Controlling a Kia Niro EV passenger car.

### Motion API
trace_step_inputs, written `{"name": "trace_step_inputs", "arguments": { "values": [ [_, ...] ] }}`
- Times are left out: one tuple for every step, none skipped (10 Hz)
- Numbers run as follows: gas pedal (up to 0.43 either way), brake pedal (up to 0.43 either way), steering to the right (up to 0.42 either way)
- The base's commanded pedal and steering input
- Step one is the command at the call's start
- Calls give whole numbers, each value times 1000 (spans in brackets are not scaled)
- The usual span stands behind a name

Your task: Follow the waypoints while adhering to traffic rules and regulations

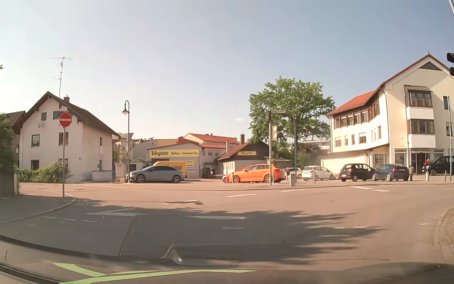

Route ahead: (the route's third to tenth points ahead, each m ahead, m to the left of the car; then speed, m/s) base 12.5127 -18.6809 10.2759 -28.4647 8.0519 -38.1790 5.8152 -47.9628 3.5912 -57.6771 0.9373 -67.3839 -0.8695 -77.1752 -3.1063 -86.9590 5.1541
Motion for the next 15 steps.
{"name": "trace_step_inputs", "arguments": {
  "values": [
    [0, 0, 239],
    [0, 0, 262],
    [0, 0, 285],
    [0, 0, 302],
    [0, 0, 310],
    [20, 0, 315],
    [39, 0, 325],
    [39, 0, 334],
    [39, 0, 347],
    [39, 0, 355],
    [39, 0, 366],
    [47, 0, 377],
    [59, 0, 383],
    [59, 0, 387],
    [59, 0, 387]
  ]
}}
